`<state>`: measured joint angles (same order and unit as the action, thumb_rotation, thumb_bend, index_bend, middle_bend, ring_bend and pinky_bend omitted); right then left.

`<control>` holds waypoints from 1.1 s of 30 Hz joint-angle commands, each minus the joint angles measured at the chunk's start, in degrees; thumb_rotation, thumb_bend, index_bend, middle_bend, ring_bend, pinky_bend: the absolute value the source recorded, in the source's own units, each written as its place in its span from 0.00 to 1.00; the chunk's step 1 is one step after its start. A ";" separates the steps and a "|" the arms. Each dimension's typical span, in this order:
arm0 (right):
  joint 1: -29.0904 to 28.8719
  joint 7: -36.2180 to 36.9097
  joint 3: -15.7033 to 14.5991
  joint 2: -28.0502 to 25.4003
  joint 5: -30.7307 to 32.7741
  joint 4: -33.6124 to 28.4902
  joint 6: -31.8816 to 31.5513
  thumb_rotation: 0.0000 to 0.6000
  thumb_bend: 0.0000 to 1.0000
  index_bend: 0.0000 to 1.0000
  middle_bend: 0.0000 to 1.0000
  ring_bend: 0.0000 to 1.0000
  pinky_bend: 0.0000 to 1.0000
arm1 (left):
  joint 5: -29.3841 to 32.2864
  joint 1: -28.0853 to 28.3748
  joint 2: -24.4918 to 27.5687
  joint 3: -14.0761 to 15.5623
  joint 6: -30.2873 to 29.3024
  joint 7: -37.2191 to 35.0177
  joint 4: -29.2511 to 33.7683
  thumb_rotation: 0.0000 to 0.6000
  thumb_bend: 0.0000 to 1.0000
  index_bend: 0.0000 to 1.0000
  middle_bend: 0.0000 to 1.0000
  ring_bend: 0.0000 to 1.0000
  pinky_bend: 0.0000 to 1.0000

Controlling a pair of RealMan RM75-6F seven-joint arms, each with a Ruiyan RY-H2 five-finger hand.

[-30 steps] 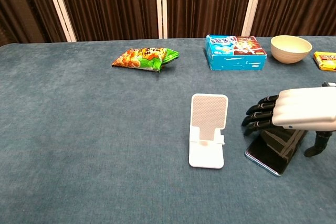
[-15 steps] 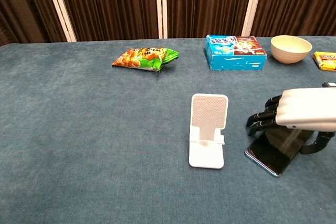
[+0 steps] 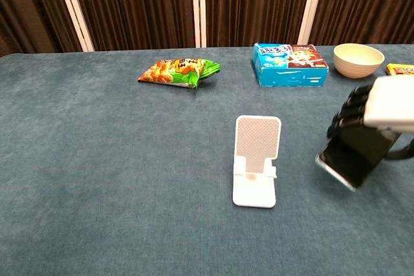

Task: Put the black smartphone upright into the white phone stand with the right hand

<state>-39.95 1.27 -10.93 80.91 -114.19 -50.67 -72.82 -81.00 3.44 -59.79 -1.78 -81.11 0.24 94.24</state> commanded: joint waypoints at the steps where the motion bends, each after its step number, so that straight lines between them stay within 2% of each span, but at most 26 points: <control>1: 1.29 -5.92 1.50 -3.18 -0.01 -2.48 -4.24 1.00 0.51 0.58 0.55 0.44 0.39 | -0.26 -0.07 0.20 0.10 -0.14 -0.40 0.07 1.00 0.00 0.00 0.00 0.00 0.00; 4: 1.93 -10.76 2.69 -5.28 -0.35 -4.79 -7.45 1.00 0.51 0.58 0.56 0.45 0.40 | -0.56 -0.19 0.42 0.19 -0.38 -0.95 0.15 1.00 0.00 0.00 0.00 0.00 0.00; 7: 1.98 -21.01 4.65 -7.20 -2.79 -6.42 -11.97 1.00 0.52 0.60 0.58 0.48 0.40 | -0.75 -0.41 0.77 0.29 -0.66 -1.64 0.27 1.00 0.00 0.00 0.00 0.00 0.00; 11: 1.20 -31.74 6.55 -8.81 -4.95 -11.16 -12.50 1.00 0.54 0.60 0.59 0.48 0.40 | -1.08 -0.56 1.09 0.35 -1.03 -2.32 0.39 1.00 0.00 0.00 0.00 0.00 0.00; 22: -1.26 -59.85 12.33 -11.36 -5.39 -30.04 -0.03 1.00 0.55 0.59 0.58 0.48 0.40 | -0.67 -0.55 1.64 0.06 -0.93 -3.82 0.10 1.00 0.00 0.00 0.00 0.00 0.00; 33: -5.08 -69.92 15.23 -7.66 -5.03 -37.21 13.49 1.00 0.55 0.59 0.58 0.48 0.39 | 1.06 0.17 1.75 -0.51 0.95 -4.99 -0.76 1.00 0.00 0.00 0.00 0.00 0.00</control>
<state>-44.21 -66.86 3.45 72.25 -119.74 -86.54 -61.37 -79.98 3.59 -58.04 -2.25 -80.20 -4.71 93.51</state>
